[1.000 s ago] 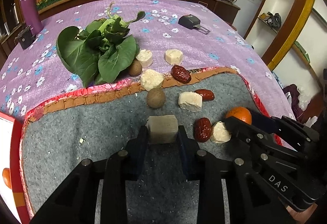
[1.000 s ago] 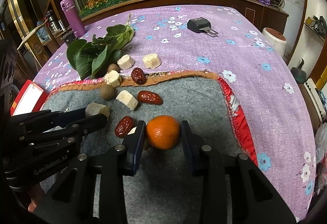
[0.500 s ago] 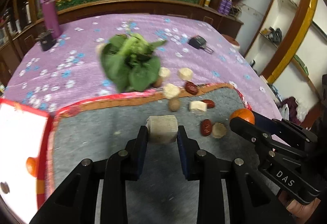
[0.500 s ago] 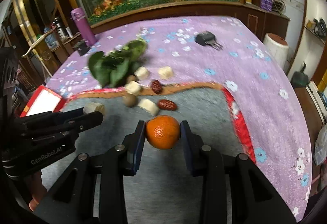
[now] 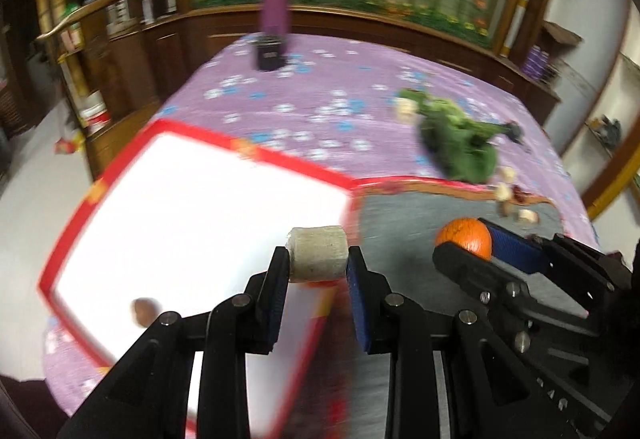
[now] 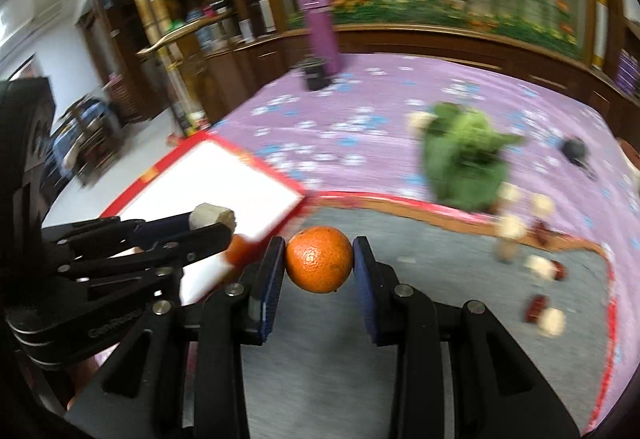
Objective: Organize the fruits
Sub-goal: 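Carry the cube and orange over the white tray and release both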
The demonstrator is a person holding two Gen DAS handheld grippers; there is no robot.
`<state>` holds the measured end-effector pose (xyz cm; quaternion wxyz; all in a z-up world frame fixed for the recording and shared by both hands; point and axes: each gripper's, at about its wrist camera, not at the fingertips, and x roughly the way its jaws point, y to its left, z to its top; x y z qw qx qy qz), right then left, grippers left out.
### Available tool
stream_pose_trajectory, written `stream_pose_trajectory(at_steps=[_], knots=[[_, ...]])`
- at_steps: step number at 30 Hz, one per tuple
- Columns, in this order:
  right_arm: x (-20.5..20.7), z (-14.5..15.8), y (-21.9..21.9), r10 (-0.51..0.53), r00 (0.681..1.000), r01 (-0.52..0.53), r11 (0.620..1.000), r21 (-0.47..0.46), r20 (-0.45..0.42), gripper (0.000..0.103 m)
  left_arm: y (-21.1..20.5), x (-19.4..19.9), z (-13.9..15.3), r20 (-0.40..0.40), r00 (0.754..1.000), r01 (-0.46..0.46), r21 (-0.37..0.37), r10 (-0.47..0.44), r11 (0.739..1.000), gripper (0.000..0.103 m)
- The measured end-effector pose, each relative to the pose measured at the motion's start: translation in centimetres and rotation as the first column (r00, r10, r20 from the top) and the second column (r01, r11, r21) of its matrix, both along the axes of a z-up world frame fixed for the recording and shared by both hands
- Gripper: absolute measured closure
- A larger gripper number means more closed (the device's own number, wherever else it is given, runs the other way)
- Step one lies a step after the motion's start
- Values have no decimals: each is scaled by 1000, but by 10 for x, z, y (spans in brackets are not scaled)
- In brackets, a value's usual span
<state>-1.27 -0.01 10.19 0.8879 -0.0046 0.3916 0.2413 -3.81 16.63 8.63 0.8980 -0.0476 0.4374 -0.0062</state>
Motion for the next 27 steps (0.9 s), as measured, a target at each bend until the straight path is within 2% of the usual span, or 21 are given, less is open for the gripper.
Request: stream_pose_trajectory(at_steps=[5, 11, 17, 27], knots=[[-10, -9, 64, 108, 994, -108, 994, -15, -14, 66, 45, -8, -8, -16, 996, -92, 28, 93, 995, 75], [-14, -25, 110, 169, 985, -170, 984, -46, -38, 66, 82, -2, -21, -38, 985, -167, 56, 169, 984, 75], [-12, -39, 131, 186, 980, -191, 979, -78, -68, 66, 104, 2, -33, -55, 978, -198, 64, 202, 978, 75], [-8, -56, 145, 178, 979, -189, 975, -118, -96, 66, 117, 7, -47, -79, 973, -210, 66, 215, 975, 75]])
